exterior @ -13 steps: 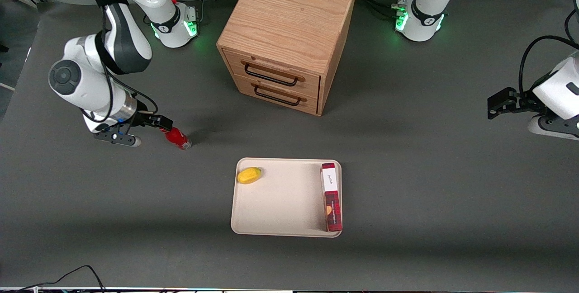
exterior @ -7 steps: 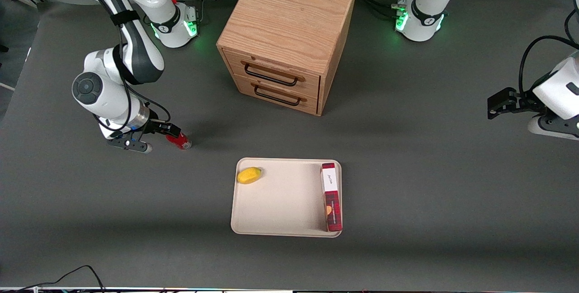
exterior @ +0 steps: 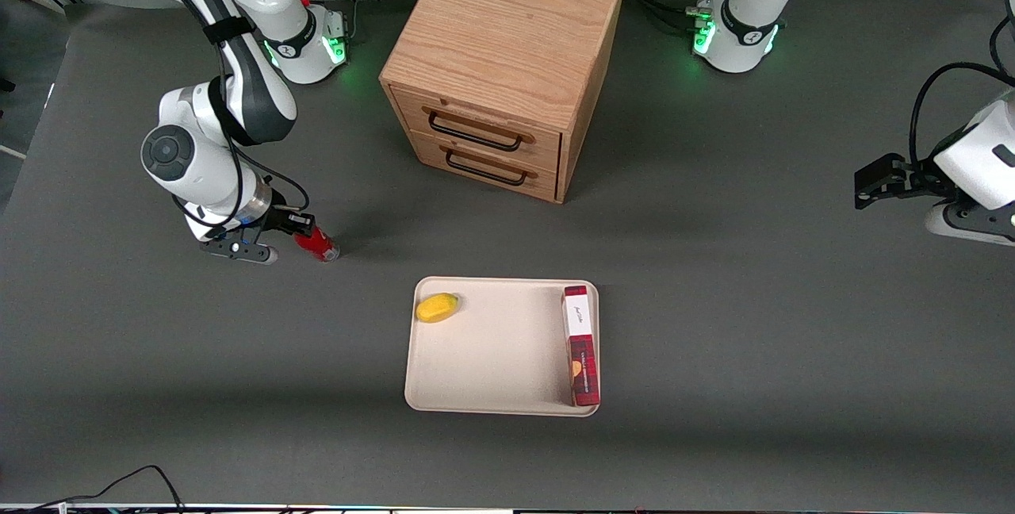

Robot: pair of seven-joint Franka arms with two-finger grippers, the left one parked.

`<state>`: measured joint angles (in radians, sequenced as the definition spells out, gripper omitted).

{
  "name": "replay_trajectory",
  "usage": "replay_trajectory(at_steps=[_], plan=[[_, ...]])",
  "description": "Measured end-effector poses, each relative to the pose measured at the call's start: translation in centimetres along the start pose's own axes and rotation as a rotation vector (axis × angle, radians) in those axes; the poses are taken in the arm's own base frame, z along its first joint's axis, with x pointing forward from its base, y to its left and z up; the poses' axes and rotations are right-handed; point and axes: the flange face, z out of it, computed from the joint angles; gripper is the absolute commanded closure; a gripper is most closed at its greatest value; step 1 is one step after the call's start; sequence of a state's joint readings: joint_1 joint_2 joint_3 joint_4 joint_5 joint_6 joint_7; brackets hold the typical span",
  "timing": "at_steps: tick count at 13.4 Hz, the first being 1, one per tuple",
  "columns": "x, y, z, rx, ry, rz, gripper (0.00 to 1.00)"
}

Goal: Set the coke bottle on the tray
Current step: 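Lift the bottle and carry it over the white tray beside the lemon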

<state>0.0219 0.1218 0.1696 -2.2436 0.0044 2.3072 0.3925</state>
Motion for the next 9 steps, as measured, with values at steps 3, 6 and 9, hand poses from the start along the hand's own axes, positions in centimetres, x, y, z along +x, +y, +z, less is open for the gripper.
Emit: replay_trajectory(at_steps=[3,6,9], plan=[[1.0,-0.6,-5.9,-0.024,-0.027,-0.018,1.0],[1.9,-0.7,-17.2,-0.027,-0.012,-0.051,1.0],[2.3,-1.5,-27.1,0.006,0.001,-0.059,1.0]])
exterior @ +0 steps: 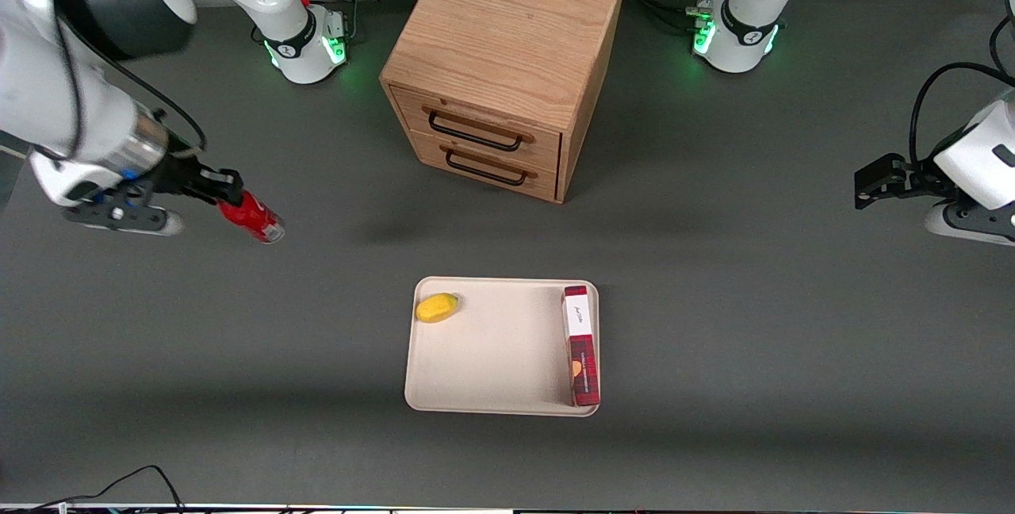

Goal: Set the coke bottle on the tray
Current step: 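Lift the bottle and carry it over the white tray beside the lemon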

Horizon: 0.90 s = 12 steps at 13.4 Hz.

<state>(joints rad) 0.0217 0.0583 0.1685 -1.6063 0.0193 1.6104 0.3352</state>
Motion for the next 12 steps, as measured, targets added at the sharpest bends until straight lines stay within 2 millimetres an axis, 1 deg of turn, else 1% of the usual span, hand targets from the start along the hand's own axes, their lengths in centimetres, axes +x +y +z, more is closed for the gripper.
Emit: replay_trajectory(at_steps=[1,2,3,4,5,7,8,10,12], plan=[[0.6,-0.6,-2.2,0.026,-0.006,0.007,1.0],[1.7,-1.6,-3.5,0.046,-0.019,0.032,1.0],[3.1,-3.3,-3.9,0.063,-0.024,0.066,1.0],[4.7,-5.5,-3.4,0.084,-0.029,0.109,1.0],[6.2,-8.0,-1.9,0.105,-0.04,0.16,1.0],[9.4,-12.9,3.3,0.148,-0.045,0.272,1.0],[10.7,-14.7,6.1,0.169,-0.04,0.325,1.0],[13.0,-17.3,12.0,0.181,-0.02,0.417,1.0],[14.5,-19.3,17.9,0.175,0.001,0.496,1.0]])
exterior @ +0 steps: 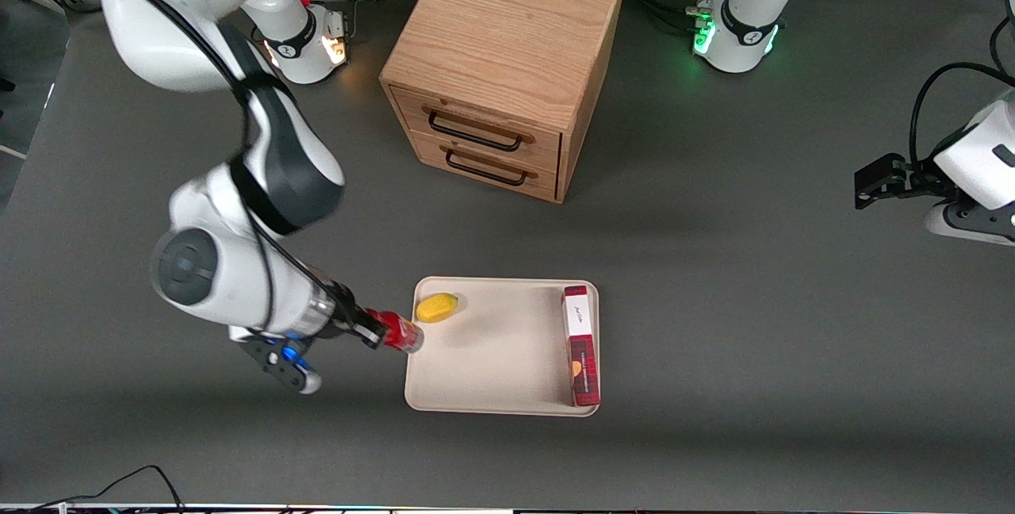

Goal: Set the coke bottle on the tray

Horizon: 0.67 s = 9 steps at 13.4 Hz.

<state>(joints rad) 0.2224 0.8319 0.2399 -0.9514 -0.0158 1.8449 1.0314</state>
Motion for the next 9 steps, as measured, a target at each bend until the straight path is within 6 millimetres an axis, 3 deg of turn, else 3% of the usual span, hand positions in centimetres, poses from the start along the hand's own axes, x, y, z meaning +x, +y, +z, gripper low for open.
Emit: replay_trajectory(at_steps=[2,3,4,5,6,9], plan=[[-0.1,-0.8,5.0,-0.007,0.008,0.029,1.0],[-0.2,-1.0,6.3,-0.012,0.011,0.038,1.0],[-0.3,-1.2,6.9,-0.02,0.023,0.034,0.79],[-0.5,-1.3,7.2,-0.032,0.04,0.028,0.15],[-0.5,-1.3,7.4,-0.041,0.052,0.022,0.0],[-0.2,-1.3,7.0,-0.05,0.09,0.009,0.0]])
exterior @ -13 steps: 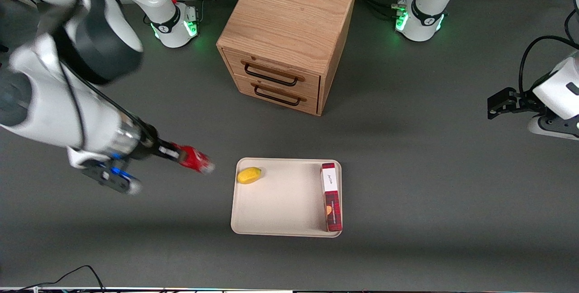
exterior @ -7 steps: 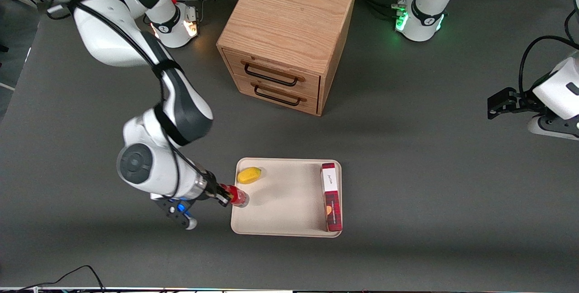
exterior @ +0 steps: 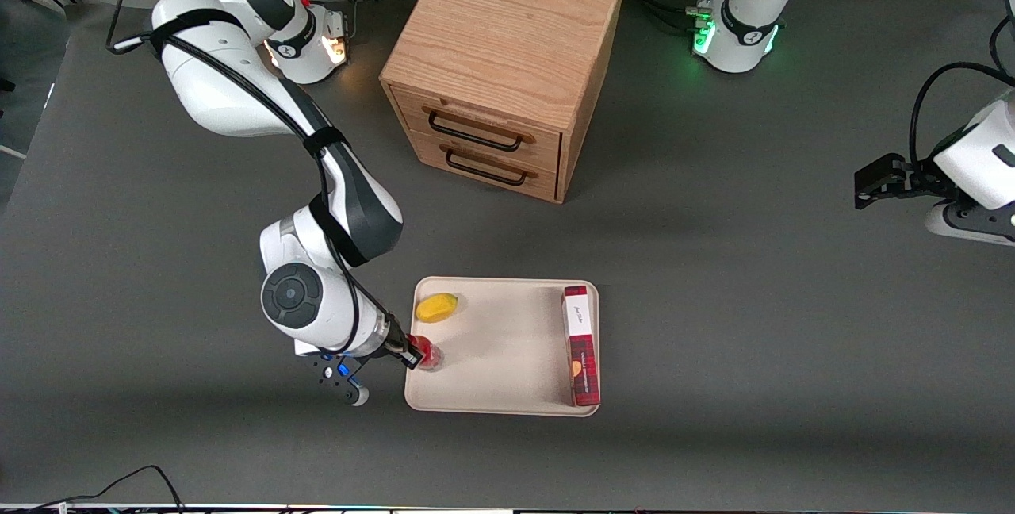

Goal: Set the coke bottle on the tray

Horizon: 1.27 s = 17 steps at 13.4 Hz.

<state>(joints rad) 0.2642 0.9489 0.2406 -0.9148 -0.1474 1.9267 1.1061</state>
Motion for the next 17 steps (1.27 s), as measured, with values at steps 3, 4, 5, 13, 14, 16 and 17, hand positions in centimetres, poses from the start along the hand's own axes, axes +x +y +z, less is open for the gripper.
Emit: replay_trajectory(at_steps=[3,4,5,13,14,16,17], plan=[[0.3,0.0,-2.2,0.0,0.015,-0.011,0.0],[0.3,0.2,-4.6,-0.012,0.016,-0.04,0.0],[0.1,0.8,-8.3,-0.032,0.016,-0.087,0.0],[-1.2,21.0,-38.2,-0.167,-0.058,-0.415,0.0],[-0.5,23.1,-37.7,-0.164,-0.081,-0.409,0.0],[1.2,26.6,-34.5,-0.152,-0.084,-0.418,0.0],[1.5,28.0,-32.3,-0.148,-0.076,-0.419,0.0]])
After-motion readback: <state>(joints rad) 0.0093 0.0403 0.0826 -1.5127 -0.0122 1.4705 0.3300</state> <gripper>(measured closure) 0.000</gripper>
